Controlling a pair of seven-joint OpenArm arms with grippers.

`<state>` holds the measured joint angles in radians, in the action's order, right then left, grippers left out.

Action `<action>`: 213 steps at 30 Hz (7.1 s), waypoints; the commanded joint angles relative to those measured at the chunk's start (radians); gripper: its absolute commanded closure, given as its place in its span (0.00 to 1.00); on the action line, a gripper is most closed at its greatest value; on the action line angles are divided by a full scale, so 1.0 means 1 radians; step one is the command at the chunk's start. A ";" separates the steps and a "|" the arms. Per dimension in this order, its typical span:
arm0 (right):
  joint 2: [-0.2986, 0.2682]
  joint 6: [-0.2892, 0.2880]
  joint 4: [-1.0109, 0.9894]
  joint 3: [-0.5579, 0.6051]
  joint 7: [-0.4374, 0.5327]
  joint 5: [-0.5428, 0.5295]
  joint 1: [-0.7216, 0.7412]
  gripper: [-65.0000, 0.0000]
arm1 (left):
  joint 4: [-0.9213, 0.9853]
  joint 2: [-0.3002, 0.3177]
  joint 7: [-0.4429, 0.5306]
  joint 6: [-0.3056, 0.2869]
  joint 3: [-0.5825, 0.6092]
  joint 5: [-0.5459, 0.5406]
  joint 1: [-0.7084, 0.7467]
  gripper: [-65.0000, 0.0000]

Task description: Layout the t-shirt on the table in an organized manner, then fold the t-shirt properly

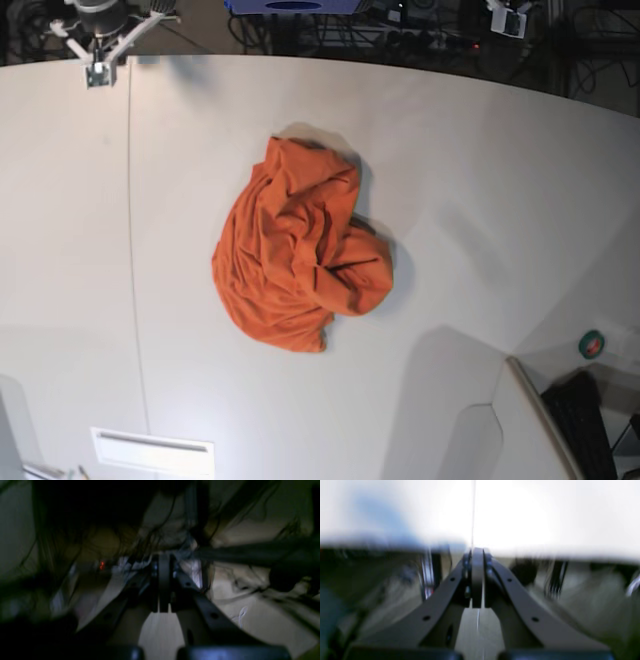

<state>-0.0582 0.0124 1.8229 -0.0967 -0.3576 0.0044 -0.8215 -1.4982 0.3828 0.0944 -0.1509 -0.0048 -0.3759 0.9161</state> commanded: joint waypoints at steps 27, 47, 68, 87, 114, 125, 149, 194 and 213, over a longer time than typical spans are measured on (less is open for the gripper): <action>0.172 0.019 -0.294 0.605 -0.386 -0.002 0.851 0.44 | -0.172 -0.138 -0.002 -0.005 -0.484 -0.165 -0.096 0.47; 0.166 0.165 -0.300 0.559 -0.222 -0.007 0.818 1.00 | -0.084 -0.138 -0.175 -0.005 -0.485 -0.159 -0.225 0.47; -0.107 0.163 0.196 0.280 -0.126 -0.007 0.310 1.00 | -0.078 -0.124 -0.181 -0.006 -0.418 -0.156 -0.323 0.47; -0.131 0.163 0.166 0.245 -0.128 -0.005 0.275 1.00 | -0.083 -0.175 -0.620 -0.002 -0.039 -0.387 -0.803 0.47; -0.136 0.163 0.159 0.245 -0.128 -0.005 0.308 1.00 | 0.339 -0.345 -0.787 0.164 -0.039 -0.392 -1.124 1.00; -0.136 0.163 0.159 0.245 -0.128 -0.005 0.327 1.00 | 0.149 -0.356 -1.005 0.164 -0.105 -0.417 -1.070 1.00; -0.130 0.163 0.159 0.246 -0.128 -0.005 0.321 1.00 | 0.043 -0.302 -1.017 0.164 -0.099 -0.539 -1.015 0.43; -0.174 0.163 0.159 0.249 -0.130 -0.266 0.299 1.00 | -0.396 -0.241 -1.017 0.164 -0.547 -0.547 -0.463 0.02; -0.174 0.163 0.159 0.248 -0.130 -0.266 0.278 1.00 | -0.396 -0.259 -1.017 0.164 -0.547 -0.545 -0.463 0.02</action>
<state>-0.2287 0.1757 1.9656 0.1543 -0.5079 -0.2626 -0.5438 -1.8748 0.1165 -0.9325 0.0223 -0.5484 -0.9096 0.4522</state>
